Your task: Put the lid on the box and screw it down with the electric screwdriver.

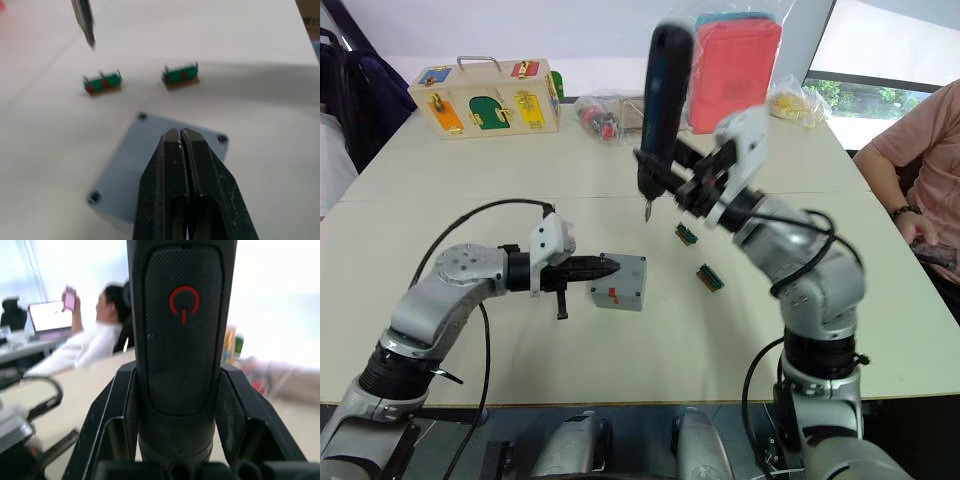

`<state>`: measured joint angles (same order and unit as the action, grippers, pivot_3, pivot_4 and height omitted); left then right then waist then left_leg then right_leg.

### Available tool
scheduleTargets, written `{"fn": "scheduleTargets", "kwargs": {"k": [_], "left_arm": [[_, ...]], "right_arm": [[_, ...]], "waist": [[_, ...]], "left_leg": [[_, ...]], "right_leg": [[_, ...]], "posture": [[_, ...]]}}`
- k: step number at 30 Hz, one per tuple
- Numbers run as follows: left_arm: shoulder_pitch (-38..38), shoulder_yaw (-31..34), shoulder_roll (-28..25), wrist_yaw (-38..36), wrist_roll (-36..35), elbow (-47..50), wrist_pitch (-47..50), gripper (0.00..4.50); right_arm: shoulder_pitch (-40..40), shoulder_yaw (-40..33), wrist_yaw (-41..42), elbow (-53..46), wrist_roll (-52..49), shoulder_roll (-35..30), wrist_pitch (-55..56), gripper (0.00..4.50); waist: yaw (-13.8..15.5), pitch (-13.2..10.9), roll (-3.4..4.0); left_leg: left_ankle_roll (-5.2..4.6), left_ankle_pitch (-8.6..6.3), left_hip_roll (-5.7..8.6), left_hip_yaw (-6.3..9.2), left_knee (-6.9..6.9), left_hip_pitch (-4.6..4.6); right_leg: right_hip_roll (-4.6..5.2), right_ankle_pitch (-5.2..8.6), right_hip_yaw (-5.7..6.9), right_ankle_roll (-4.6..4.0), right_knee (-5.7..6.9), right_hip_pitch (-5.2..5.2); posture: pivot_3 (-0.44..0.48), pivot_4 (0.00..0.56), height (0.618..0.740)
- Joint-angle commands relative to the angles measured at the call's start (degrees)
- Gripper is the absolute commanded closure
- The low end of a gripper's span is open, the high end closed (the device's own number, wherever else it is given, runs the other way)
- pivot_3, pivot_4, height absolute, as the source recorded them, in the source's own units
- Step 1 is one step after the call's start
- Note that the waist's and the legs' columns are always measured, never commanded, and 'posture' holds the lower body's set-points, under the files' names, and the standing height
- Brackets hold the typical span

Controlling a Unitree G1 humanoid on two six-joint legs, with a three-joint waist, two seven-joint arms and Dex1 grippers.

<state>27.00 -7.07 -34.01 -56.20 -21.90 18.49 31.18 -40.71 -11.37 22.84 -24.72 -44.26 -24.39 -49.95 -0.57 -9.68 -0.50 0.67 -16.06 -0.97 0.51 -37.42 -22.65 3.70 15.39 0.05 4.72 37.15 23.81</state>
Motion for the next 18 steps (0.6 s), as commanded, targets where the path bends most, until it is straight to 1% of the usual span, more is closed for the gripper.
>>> {"fn": "scheduleTargets", "kwargs": {"k": [1,2,3,5,6,8,11,14,18], "left_arm": [[1.92,6.3,-3.21,-1.52,-5.46,3.95,1.9,4.5],[2.36,6.27,-3.33,-1.23,-5.92,4.47,2.46,4.5],[2.23,7.19,-4.4,-1.89,-6.64,4.65,2.45,4.5],[2.25,7.67,-5.29,-2.03,-7.36,5.1,2.73,4.5],[1.69,9.1,-6.54,-2.97,-8.78,5.53,3.21,4.5],[1.32,9.99,-7.83,-3.53,-10.79,6.7,4.42,4.5],[-0.48,10.6,-10.17,-5.24,-11.58,8.05,3.97,4.5],[-2.28,11.15,-11.31,-5.26,-12.57,9.13,3.77,4.5],[-3.29,10.36,-11.05,-3.34,-12.48,10.56,3.94,4.5]], "right_arm": [[-8.1,-5.37,-3.77,6.2,-5.1,-10.72,-18.67,2.96],[-9.17,-6.05,-3.69,8.41,-5.56,-13.21,-21.63,2.96],[-11.14,-5.24,-3.47,11.03,-5.49,-16.22,-27.71,2.96],[-13.34,-4.23,-2.99,14.24,-5.63,-19.88,-34.87,2.96],[-14.57,-2.31,-2.15,16.59,-5.21,-22.34,-38.73,2.96],[-15.78,1.35,0.09,20.93,-4.48,-27.04,-41.89,2.96],[-17.3,9.87,3.44,27.78,-4.33,-32.85,-42.55,2.96],[-18.3,17.02,5.68,32.67,-1.92,-34.28,-42.55,2.96],[-18.64,22.7,7.05,40.86,4.77,-31.69,-39.67,2.96]], "waist": [[-0.13,-0.25,0.11],[-0.17,-0.3,0.03],[-0.14,-0.34,0.01],[-0.13,-0.49,0.09],[-0.13,-0.58,0.13],[-0.13,-0.65,0.12],[-0.37,-0.74,0.25],[-0.48,-0.86,0.31],[-0.44,-0.97,0.26]], "left_leg": [[0.0,0.0,0.0,-0.04,-0.03,0.0],[-0.01,0.0,0.0,-0.08,0.02,-0.01],[-0.01,0.0,0.02,-0.11,0.01,0.0],[-0.01,-0.01,0.05,-0.16,0.0,-0.02],[-0.01,0.0,0.06,-0.19,0.03,-0.03],[-0.01,0.0,0.07,-0.18,0.04,-0.16],[-0.01,0.0,0.05,-0.18,-0.02,-0.65],[-0.02,0.0,0.05,-0.23,-0.01,-0.67],[-0.02,0.0,0.04,-0.24,-0.11,-0.69]], "right_leg": [[0.02,0.0,-0.01,0.0,-0.04,-0.01],[0.12,0.0,-0.04,0.0,-0.04,0.03],[0.12,0.0,-0.04,0.0,-0.07,0.02],[0.13,0.0,-0.06,-0.01,-0.09,0.02],[0.13,0.0,-0.08,-0.01,-0.11,0.04],[0.08,0.01,-0.08,-0.01,-0.1,0.19],[-0.04,0.0,-0.08,0.0,-0.03,0.73],[-0.07,0.0,-0.09,0.0,-0.06,0.77],[-0.12,-0.01,-0.09,0.02,0.01,0.77]], "posture": [[0.0,0.15,0.73],[0.0,0.15,0.73],[0.0,0.15,0.73],[0.0,0.15,0.73],[0.0,0.15,0.73],[0.0,0.15,0.73],[0.0,0.15,0.73],[0.0,0.15,0.73],[0.0,0.15,0.73]]}}
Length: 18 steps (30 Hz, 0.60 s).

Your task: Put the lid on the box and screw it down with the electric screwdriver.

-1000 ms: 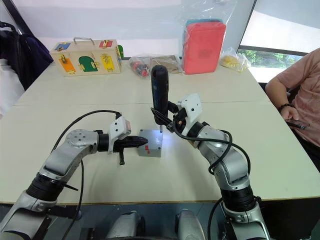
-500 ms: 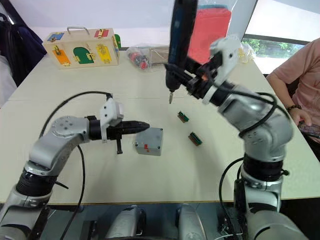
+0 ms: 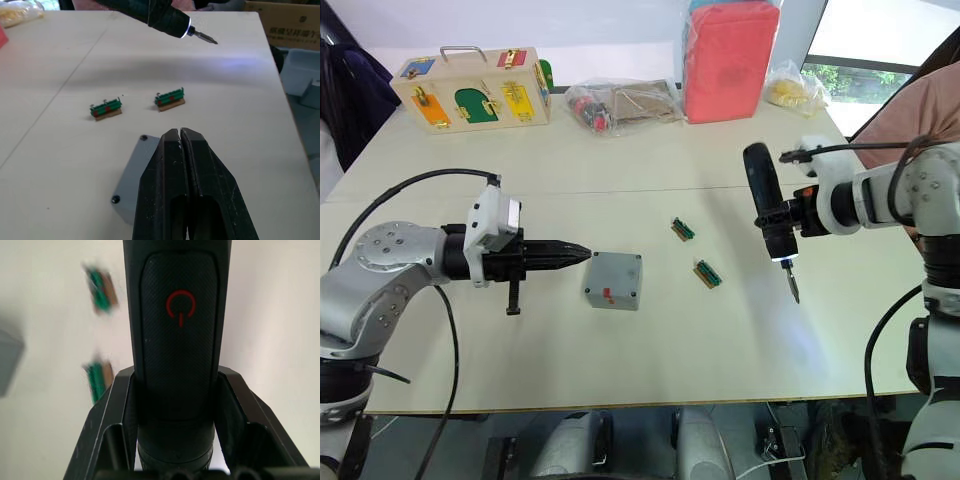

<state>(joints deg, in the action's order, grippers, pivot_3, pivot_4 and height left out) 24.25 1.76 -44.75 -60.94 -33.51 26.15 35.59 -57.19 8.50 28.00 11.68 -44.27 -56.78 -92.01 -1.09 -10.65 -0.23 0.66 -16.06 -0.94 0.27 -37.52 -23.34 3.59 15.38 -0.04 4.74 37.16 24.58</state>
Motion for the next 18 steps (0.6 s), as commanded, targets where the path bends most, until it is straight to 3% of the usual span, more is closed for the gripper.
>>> {"fn": "scheduleTargets", "kwargs": {"k": [1,7,11,13,18], "left_arm": [[-0.74,1.48,-0.18,2.23,-0.74,3.29,-0.25,4.5],[-3.3,2.76,-0.12,7.12,-1.62,6.71,1.44,4.5],[-5.08,3.04,-0.78,8.19,-1.58,7.54,1.59,4.5],[-6.45,3.42,-1.6,8.36,-1.07,7.54,1.51,4.5],[-9.08,4.21,-2.53,8.92,-0.47,6.13,0.81,4.5]], "right_arm": [[-2.15,4.56,3.03,6.01,6.23,1.0,4.0,2.96],[-3.1,10.1,6.12,16.01,14.57,5.51,10.12,2.96],[-2.94,10.98,7.66,17.64,17.7,7.23,11.79,2.96],[-3.32,10.8,8.65,18.08,18.83,7.88,12.44,1.95],[-5.49,8.47,10.54,18.45,21.68,8.38,15.76,0.22]], "waist": [[0.17,-0.04,0.01],[0.3,-0.15,-0.02],[0.19,-0.17,-0.12],[0.17,-0.16,-0.14],[0.28,-0.18,-0.11]], "left_leg": [[0.0,0.0,0.0,-0.02,-0.11,-0.03],[0.0,0.0,0.01,-0.02,-0.46,-0.16],[0.01,0.0,0.0,0.0,-0.55,-0.15],[0.01,0.0,0.0,-0.02,-0.61,-0.11],[0.08,0.05,0.01,-0.03,-0.62,-0.09]], "right_leg": [[-0.01,0.0,0.01,0.0,0.05,0.0],[0.02,-0.08,0.0,0.12,0.09,-0.02],[0.02,-0.14,-0.01,0.16,0.08,-0.08],[0.01,-0.19,-0.01,0.16,0.08,-0.14],[0.0,-0.23,-0.01,0.14,0.1,-0.16]], "posture": [[0.0,0.15,0.73],[0.0,0.15,0.73],[0.0,0.15,0.73],[0.0,0.15,0.73],[0.0,0.15,0.73]]}}
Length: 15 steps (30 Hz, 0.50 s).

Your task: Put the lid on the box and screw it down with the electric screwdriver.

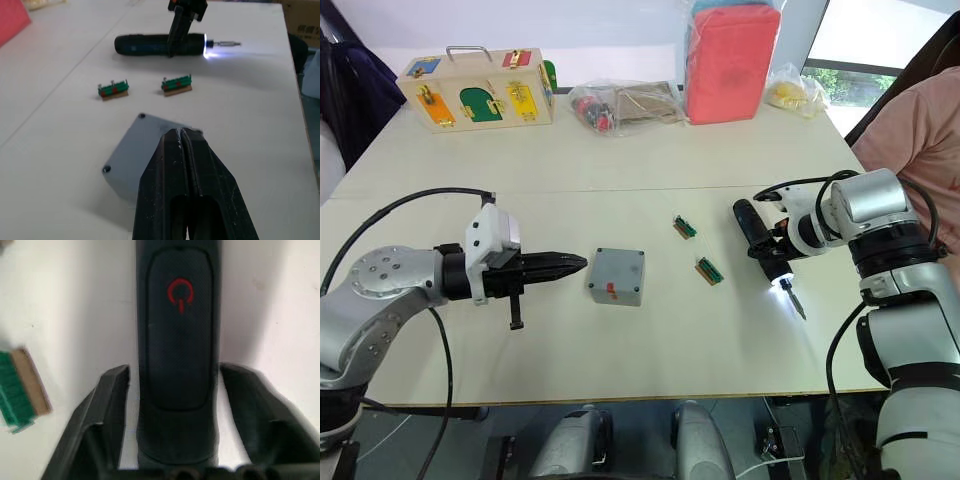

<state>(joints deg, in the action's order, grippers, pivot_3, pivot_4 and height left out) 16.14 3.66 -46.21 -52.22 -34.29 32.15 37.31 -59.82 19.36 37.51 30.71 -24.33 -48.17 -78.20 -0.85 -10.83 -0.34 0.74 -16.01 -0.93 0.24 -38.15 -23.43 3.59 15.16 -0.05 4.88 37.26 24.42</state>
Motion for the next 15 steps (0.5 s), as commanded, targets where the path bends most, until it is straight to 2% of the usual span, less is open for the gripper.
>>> {"fn": "scheduleTargets", "kwargs": {"k": [1,4,6,8,11,13,15], "left_arm": [[-1.52,2.33,-1.29,-0.04,0.68,-0.34,-1.42,4.5],[-2.8,2.15,-1.98,-0.65,1.84,-2.04,-2.86,4.5],[-3.11,1.71,-2.57,-1.11,3.39,-4.67,-3.91,4.5],[-3.13,-0.28,-3.47,-2.13,6.31,-6.88,-6.03,4.5],[-2.1,-2.88,-2.72,-3.65,8.28,-10.36,-8.5,4.5],[-0.41,-5.05,-1.89,-4.03,11.03,-13.46,-11.1,4.5],[1.42,-6.84,-1.07,-4.02,13.28,-15.91,-12.91,4.5]], "right_arm": [[-2.85,-2.7,1.57,-1.47,2.26,-0.53,3.25,0.04],[-2.51,-4.0,3.79,-5.52,2.73,-1.71,6.31,0.04],[-0.55,-8.66,6.03,-13.79,0.66,-2.15,12.02,0.04],[1.56,-13.72,7.21,-21.39,-3.34,-1.18,10.77,0.04],[8.81,-20.38,5.94,-32.75,-8.13,3.86,11.79,0.79],[13.57,-22.38,4.21,-38.65,-9.9,7.26,11.5,1.5],[16.65,-22.77,2.56,-41.98,-10.21,9.3,11.35,2.0]], "waist": [[0.07,0.0,0.0],[0.07,-0.02,0.02],[0.08,-0.03,0.02],[0.0,-0.04,0.04],[0.14,0.04,-0.09],[0.15,0.05,-0.13],[0.35,0.03,-0.14]], "left_leg": [[0.0,0.0,0.0,0.0,0.0,0.0],[0.0,0.0,0.0,0.0,0.01,-0.01],[0.0,0.0,0.0,-0.01,0.02,-0.01],[0.0,0.0,0.0,0.0,0.04,-0.02],[0.0,0.0,-0.03,0.02,0.05,-0.01],[0.0,0.0,-0.04,0.07,0.04,0.03],[0.01,0.0,-0.02,0.06,0.0,0.03]], "right_leg": [[0.0,0.0,0.01,0.0,0.0,0.0],[0.0,0.0,0.02,0.0,0.01,0.01],[0.01,0.0,0.02,0.0,0.0,0.02],[0.01,0.0,0.03,0.01,0.02,0.04],[-0.02,0.0,0.08,0.0,0.06,0.03],[-0.02,0.0,0.13,0.01,0.06,-0.07],[0.01,-0.01,0.11,0.02,0.09,-0.08]], "posture": [[0.0,0.15,0.73],[0.0,0.15,0.73],[0.0,0.15,0.73],[0.0,0.15,0.73],[0.0,0.15,0.73],[0.0,0.15,0.73],[0.0,0.15,0.73]]}}
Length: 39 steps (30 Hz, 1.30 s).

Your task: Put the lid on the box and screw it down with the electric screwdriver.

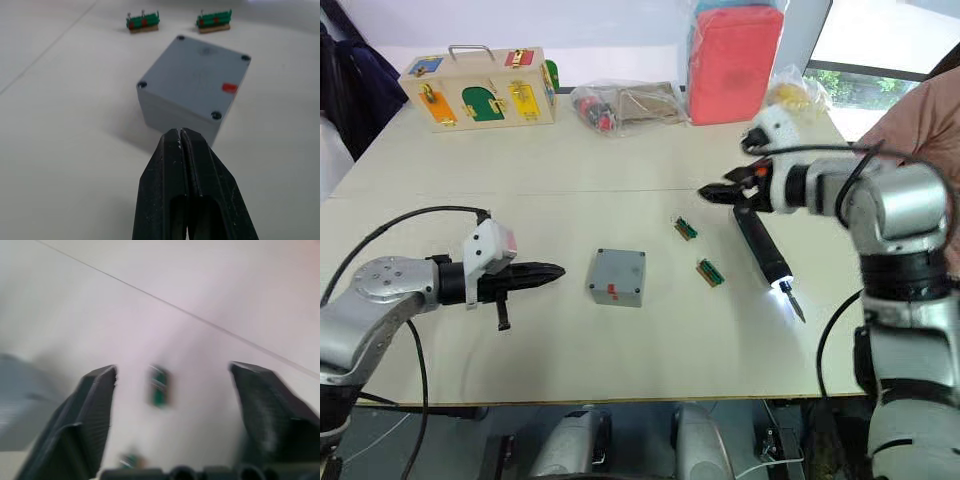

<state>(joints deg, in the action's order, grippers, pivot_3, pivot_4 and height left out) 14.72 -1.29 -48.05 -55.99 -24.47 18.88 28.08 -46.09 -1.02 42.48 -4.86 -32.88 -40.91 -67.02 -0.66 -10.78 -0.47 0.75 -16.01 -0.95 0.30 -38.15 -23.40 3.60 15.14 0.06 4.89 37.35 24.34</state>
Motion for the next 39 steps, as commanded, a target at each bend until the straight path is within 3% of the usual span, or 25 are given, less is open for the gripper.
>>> {"fn": "scheduleTargets", "kwargs": {"k": [1,2,6,7,20,33,39], "left_arm": [[3.34,-2.3,1.08,-0.38,4.05,-3.45,-4.29,4.5],[3.76,-3.18,1.97,-0.41,4.69,-4.68,-4.94,4.5],[3.6,-5.58,4.63,-0.4,7.34,-8.63,-8.09,4.5],[3.58,-5.78,5.2,-0.4,7.62,-9.03,-8.35,4.5],[5.45,-7.94,12.39,0.69,9.83,-13.79,-8.86,4.5],[11.65,-8.03,18.5,2.41,11.62,-22.83,-11.65,4.5],[15.71,-8.38,20.44,3.18,14.22,-29.78,-15.48,4.5]], "right_arm": [[3.83,-2.4,-2.94,-7.36,-1.55,2.53,0.28,2.5],[6.76,-0.81,-2.7,-9.59,-0.43,2.53,2.78,2.68],[16.31,4.13,-3.95,-16.54,2.48,4.52,9.18,4.32],[17.45,4.78,-4.5,-17.29,2.94,5.06,9.89,4.42],[22.59,11.77,-7.79,-22.64,4.21,8.44,7.29,4.42],[21.12,12.12,-10.02,-25.63,1.74,12.38,1.17,4.42],[19.65,11.83,-10.05,-27.31,1.11,10.36,-1.41,4.42]], "waist": [[0.22,-0.03,0.02],[0.26,-0.04,0.03],[0.06,-0.01,-0.02],[-0.03,-0.02,-0.03],[0.01,-0.01,-0.04],[0.01,-0.01,-0.05],[0.03,-0.01,-0.05]], "left_leg": [[0.06,0.03,0.01,0.0,-0.03,-0.02],[0.1,0.06,0.03,0.01,-0.03,-0.03],[0.12,0.07,0.07,-0.01,-0.04,-0.02],[0.12,0.07,0.06,0.0,-0.04,-0.03],[0.14,0.08,0.04,0.03,-0.08,0.01],[0.15,0.09,0.05,0.06,-0.1,0.01],[0.16,0.09,0.06,0.05,-0.12,0.01]], "right_leg": [[0.03,-0.01,0.0,0.02,0.05,0.0],[0.06,-0.03,0.0,0.05,0.05,0.01],[0.09,-0.04,-0.01,0.08,-0.02,-0.02],[0.08,-0.04,-0.02,0.08,-0.02,-0.02],[0.06,-0.04,-0.05,0.08,0.18,0.06],[0.03,-0.04,-0.04,0.08,0.21,0.06],[0.03,-0.05,-0.03,0.08,0.23,0.06]], "posture": [[0.0,0.15,0.73],[0.0,0.15,0.73],[0.0,0.15,0.73],[0.0,0.15,0.73],[0.0,0.15,0.73],[0.0,0.15,0.73],[0.0,0.15,0.73]]}}
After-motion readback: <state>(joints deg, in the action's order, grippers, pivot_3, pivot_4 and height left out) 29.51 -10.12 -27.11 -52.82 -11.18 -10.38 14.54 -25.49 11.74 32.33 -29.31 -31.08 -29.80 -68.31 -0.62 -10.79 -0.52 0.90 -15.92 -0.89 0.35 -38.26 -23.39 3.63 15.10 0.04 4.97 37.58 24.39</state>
